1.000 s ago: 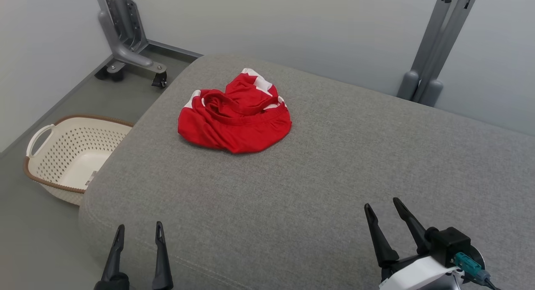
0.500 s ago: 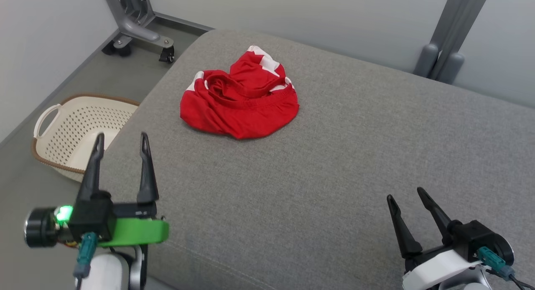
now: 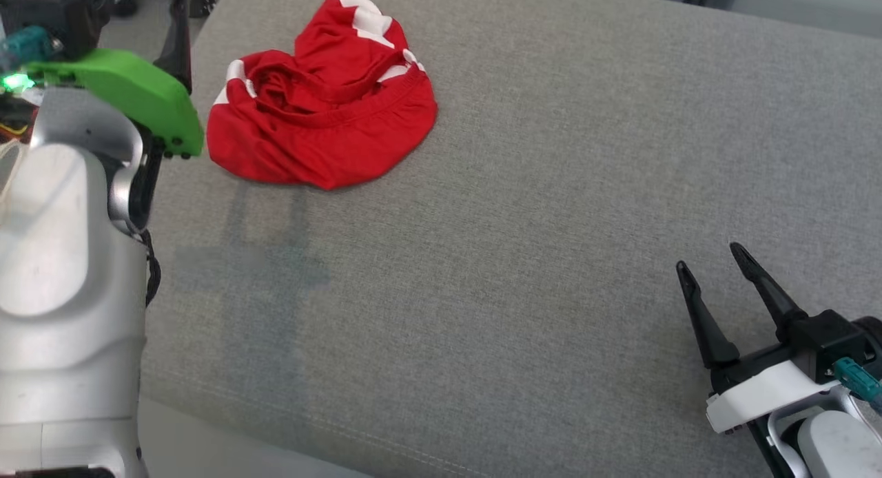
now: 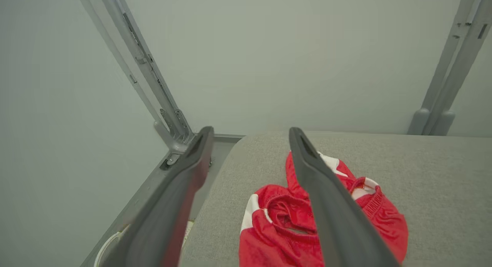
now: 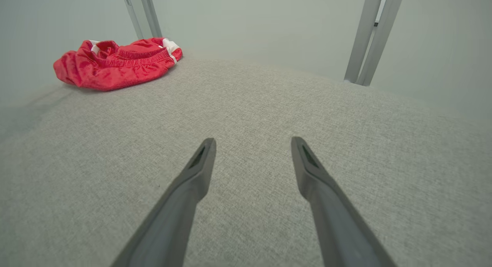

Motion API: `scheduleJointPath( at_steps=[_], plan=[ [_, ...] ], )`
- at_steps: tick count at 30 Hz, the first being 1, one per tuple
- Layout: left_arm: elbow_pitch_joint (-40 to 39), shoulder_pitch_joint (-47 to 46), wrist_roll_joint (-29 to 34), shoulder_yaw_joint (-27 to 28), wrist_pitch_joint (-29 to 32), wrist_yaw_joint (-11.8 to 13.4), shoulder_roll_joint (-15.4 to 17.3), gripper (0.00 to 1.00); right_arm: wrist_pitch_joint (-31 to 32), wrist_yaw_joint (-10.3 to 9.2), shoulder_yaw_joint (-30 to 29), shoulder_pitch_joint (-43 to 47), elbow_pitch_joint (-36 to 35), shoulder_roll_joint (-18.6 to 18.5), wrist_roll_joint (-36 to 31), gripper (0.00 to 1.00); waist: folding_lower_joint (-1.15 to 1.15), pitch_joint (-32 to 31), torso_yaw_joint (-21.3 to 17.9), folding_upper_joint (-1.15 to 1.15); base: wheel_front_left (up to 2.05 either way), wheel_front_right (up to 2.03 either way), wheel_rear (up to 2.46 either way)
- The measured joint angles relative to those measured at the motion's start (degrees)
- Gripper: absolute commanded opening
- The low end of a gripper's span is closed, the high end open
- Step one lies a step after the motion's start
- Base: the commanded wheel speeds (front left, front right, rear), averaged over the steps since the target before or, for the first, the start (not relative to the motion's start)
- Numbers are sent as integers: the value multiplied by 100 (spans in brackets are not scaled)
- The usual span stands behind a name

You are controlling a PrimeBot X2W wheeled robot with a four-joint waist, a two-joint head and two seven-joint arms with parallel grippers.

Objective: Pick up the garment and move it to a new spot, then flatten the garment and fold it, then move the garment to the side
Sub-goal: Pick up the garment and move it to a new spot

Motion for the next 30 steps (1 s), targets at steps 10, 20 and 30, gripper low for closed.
scheduleJointPath(
  at_steps=[10, 20, 30],
  plan=[
    [2043, -1331, -527, -145, 564, -94, -11, 100, 0, 0, -43, -319, -208, -214, 2, 100, 0, 807, -456, 0, 0, 0, 0],
    [3116, -1630, -971, -310, 648, -118, 67, 100, -3, 0, -190, -568, -405, -178, -49, 100, 0, 1415, -993, 0, 0, 0, 0],
    [3750, -1845, -1170, -344, 536, -124, 350, 100, -20, 1, -120, -769, -595, -121, 16, 100, 0, 1887, -1410, 0, 0, 0, 0]
  ],
)
